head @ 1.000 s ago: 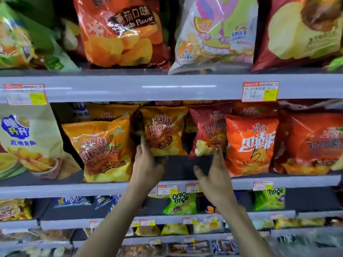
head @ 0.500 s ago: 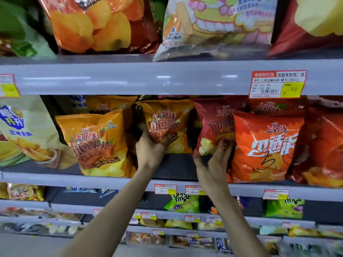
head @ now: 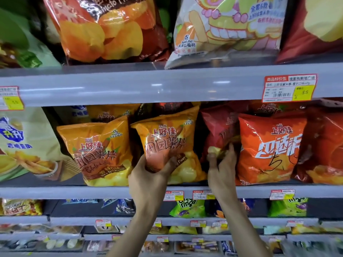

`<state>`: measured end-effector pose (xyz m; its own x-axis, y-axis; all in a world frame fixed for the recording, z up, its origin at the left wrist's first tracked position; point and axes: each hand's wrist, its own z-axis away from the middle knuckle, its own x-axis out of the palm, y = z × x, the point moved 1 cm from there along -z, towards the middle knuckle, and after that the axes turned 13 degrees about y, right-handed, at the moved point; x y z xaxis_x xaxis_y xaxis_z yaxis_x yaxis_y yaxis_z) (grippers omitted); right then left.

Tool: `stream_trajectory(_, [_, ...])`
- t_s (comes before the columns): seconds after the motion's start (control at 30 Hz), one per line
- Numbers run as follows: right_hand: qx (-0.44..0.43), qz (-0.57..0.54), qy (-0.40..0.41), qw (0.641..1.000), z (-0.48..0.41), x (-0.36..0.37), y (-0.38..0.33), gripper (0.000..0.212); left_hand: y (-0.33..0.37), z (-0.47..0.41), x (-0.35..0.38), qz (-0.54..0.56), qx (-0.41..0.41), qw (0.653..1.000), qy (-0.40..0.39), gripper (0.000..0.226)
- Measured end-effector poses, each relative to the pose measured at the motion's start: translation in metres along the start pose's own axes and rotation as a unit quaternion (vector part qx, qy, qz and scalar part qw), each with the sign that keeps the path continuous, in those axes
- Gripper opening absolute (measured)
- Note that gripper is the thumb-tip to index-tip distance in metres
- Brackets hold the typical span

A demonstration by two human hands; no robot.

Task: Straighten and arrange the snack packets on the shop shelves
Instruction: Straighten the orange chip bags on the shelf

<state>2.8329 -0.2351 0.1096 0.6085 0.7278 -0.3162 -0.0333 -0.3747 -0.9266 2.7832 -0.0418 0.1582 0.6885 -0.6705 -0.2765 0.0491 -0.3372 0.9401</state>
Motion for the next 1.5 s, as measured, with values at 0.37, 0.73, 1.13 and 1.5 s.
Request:
stream_trajectory(0.37, [-0.016,-0.021,0.02,0.999,-0.013,0.007,-0.009,0.077,-0.015,0.019,-0.044,-0.027,0.025,0.998,-0.059,0.06])
stream_trajectory(0.73, [-0.044,-0.017,-0.053,0.997,-0.031,0.043,-0.017,0.063,-0.022,0.01,-0.074,-0.02,0.037,0.997,-0.067,0.048])
stream_trajectory(1.13, [0.033,-0.076,-0.109,0.991,0.005,0.034,-0.041,0.02,-0.017,-0.001,-0.072,-0.029,0.049,0.995,-0.08,0.04])
stream_trajectory(1.5, [-0.014,-0.087,0.028,0.996,0.084,-0.046,-0.022,0.036,0.023,0.003,0.032,0.02,0.064,0.997,-0.027,0.09])
